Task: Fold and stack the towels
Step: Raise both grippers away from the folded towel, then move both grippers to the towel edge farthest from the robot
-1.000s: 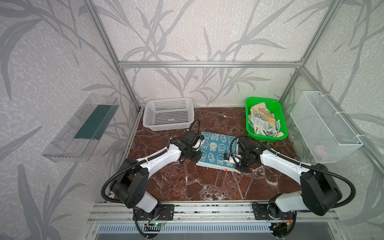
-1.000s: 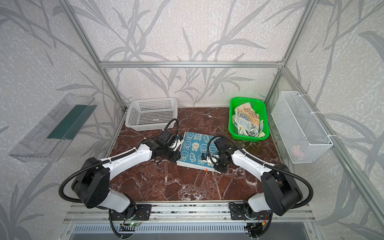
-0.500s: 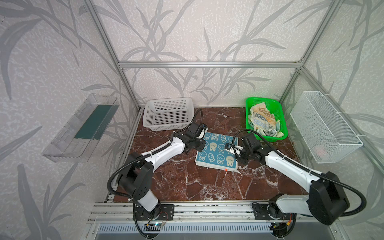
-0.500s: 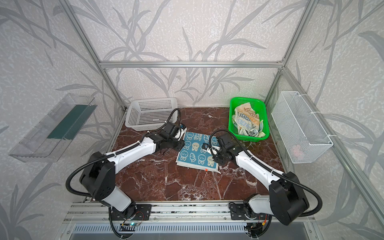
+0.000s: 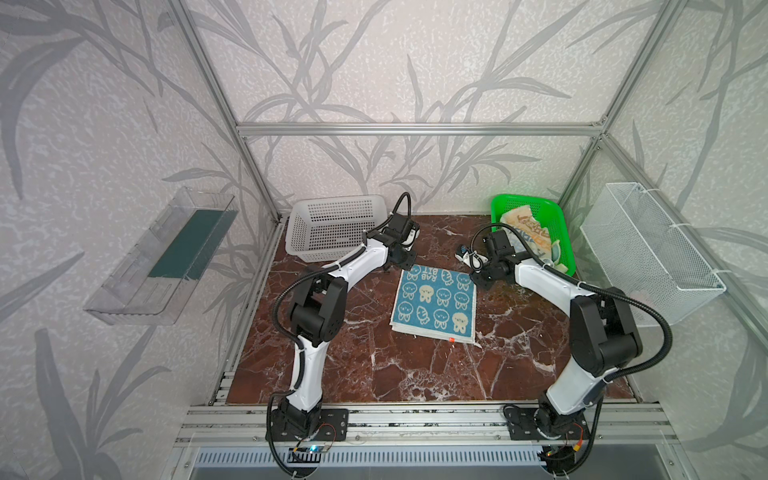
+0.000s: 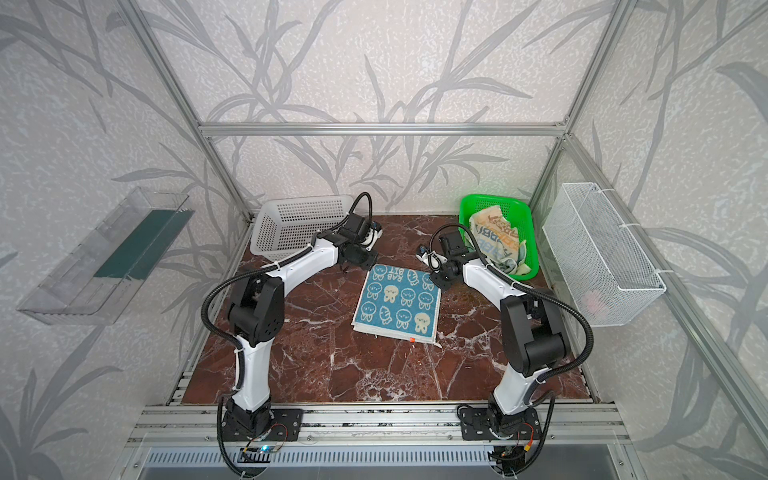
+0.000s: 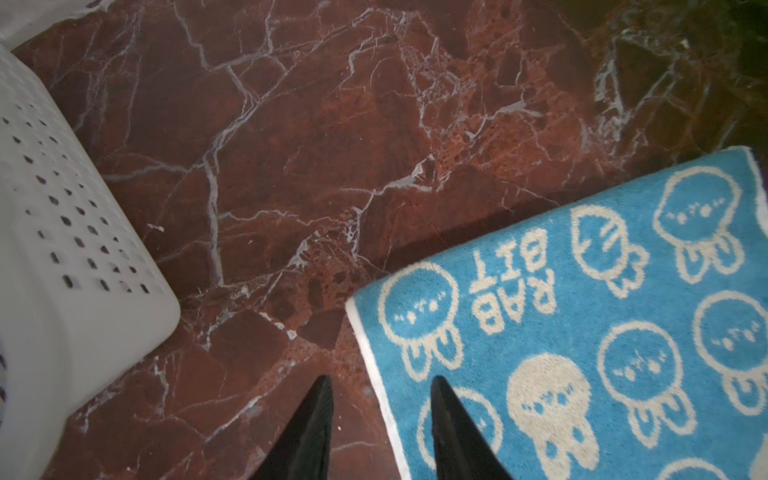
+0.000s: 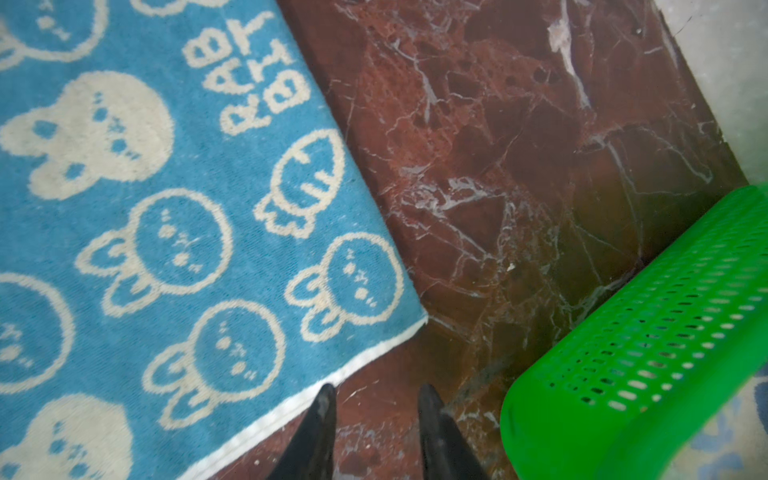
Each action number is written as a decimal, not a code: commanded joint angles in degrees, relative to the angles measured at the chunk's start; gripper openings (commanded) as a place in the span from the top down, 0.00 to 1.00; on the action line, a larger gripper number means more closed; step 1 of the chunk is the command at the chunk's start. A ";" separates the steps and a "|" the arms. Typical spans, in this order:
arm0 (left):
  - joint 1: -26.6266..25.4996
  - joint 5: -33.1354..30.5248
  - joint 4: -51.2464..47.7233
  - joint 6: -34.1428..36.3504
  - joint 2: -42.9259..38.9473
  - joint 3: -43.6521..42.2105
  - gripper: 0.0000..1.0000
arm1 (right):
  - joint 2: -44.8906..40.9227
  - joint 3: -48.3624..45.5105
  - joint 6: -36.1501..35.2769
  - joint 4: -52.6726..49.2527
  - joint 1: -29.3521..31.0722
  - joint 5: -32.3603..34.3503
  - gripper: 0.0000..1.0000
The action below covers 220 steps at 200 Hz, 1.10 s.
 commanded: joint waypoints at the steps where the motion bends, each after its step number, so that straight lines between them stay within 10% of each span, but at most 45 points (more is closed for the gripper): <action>1: 0.24 1.81 -8.01 3.13 4.31 5.49 0.60 | 3.72 3.55 0.80 -3.40 -1.42 -1.07 0.65; 110: 0.46 -0.12 -18.84 6.00 18.92 24.56 0.61 | 14.73 13.82 1.03 -7.25 -3.24 0.25 0.65; 220: 0.50 -0.20 -20.72 7.56 22.11 26.38 0.63 | 21.27 19.68 -1.30 -13.46 -3.15 2.39 0.66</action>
